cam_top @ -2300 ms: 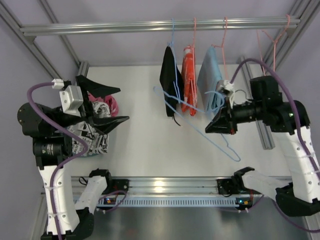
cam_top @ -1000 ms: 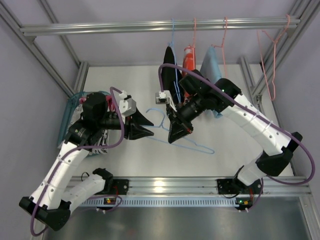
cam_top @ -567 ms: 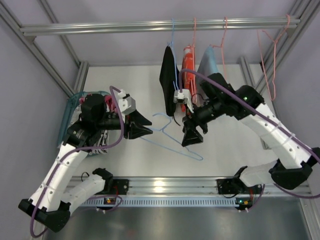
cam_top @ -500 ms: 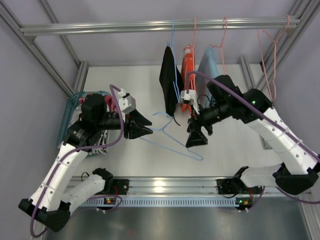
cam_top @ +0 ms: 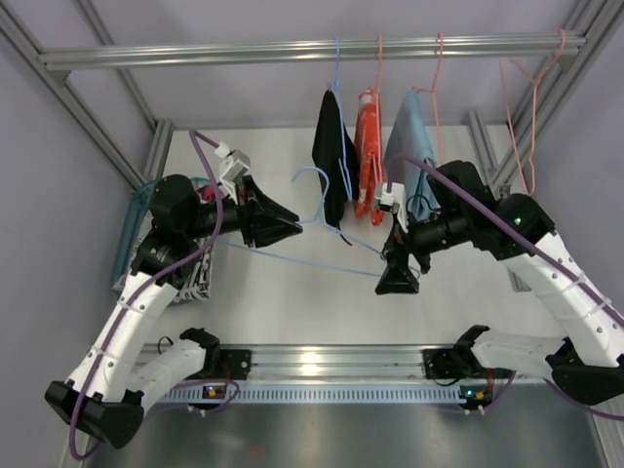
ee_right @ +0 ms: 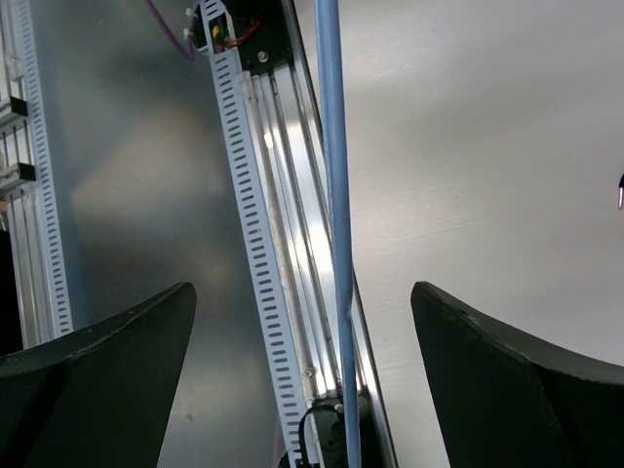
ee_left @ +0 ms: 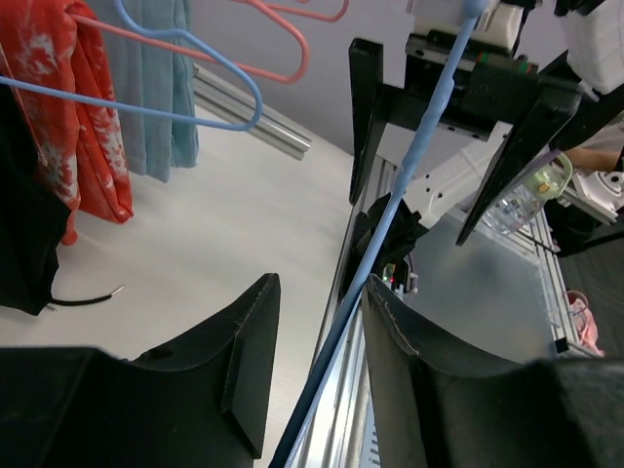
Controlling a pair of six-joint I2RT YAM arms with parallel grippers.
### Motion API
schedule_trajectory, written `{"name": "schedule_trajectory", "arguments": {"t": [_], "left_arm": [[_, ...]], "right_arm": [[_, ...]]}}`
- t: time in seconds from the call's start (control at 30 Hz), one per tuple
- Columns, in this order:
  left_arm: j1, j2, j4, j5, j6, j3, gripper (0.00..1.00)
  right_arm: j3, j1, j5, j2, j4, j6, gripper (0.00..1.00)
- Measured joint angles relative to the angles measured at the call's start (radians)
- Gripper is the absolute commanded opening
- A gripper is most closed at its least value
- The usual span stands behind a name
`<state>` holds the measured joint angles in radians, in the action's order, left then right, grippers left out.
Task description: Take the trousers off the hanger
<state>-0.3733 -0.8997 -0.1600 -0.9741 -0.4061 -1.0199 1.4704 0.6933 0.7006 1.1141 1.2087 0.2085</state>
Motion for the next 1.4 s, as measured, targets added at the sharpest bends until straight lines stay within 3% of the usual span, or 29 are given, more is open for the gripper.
{"name": "schedule_trajectory", "arguments": {"t": [0.37, 0.4, 0.47, 0.5, 0.53, 0.63, 0.67, 0.7, 0.8, 1.0, 1.23, 1.4], "left_arm": [[0.017, -0.011, 0.129, -0.001, -0.143, 0.001, 0.00], [0.017, -0.013, 0.131, -0.001, -0.146, 0.001, 0.00], [0.017, -0.015, 0.135, -0.001, -0.148, 0.001, 0.00], [0.017, -0.016, 0.136, -0.001, -0.149, 0.001, 0.00], [0.017, -0.017, 0.138, -0.002, -0.150, 0.001, 0.00], [0.018, -0.017, 0.139, -0.003, -0.150, 0.001, 0.02], [0.018, -0.016, 0.141, -0.002, -0.149, 0.003, 0.12], [0.018, -0.015, 0.143, 0.001, -0.150, 0.005, 0.46], [0.023, -0.012, 0.148, 0.022, -0.159, 0.010, 0.83], [0.076, -0.017, 0.137, 0.080, -0.188, -0.084, 0.98], [0.114, -0.024, 0.190, 0.164, -0.262, -0.320, 0.98], [0.151, -0.023, 0.217, 0.244, -0.281, -0.368, 0.99]], "right_arm": [[-0.039, -0.003, -0.045, -0.035, -0.114, -0.033, 0.47], [-0.039, -0.003, -0.045, -0.034, -0.121, -0.036, 0.35], [-0.039, -0.004, -0.043, -0.032, -0.126, -0.042, 0.22], [-0.039, -0.004, -0.042, -0.031, -0.127, -0.043, 0.05], [-0.039, -0.005, -0.041, -0.031, -0.128, -0.042, 0.00], [-0.039, -0.010, -0.026, -0.028, -0.127, -0.053, 0.00], [-0.038, -0.011, -0.023, -0.027, -0.127, -0.053, 0.00], [-0.037, -0.016, -0.021, -0.026, -0.126, -0.052, 0.00], [-0.031, -0.043, -0.015, -0.027, -0.119, -0.047, 0.00], [-0.012, -0.094, -0.021, -0.061, -0.110, -0.035, 0.00], [-0.012, -0.184, -0.049, -0.216, -0.085, -0.022, 0.00], [-0.012, -0.330, -0.053, -0.343, -0.085, -0.038, 0.00]]}}
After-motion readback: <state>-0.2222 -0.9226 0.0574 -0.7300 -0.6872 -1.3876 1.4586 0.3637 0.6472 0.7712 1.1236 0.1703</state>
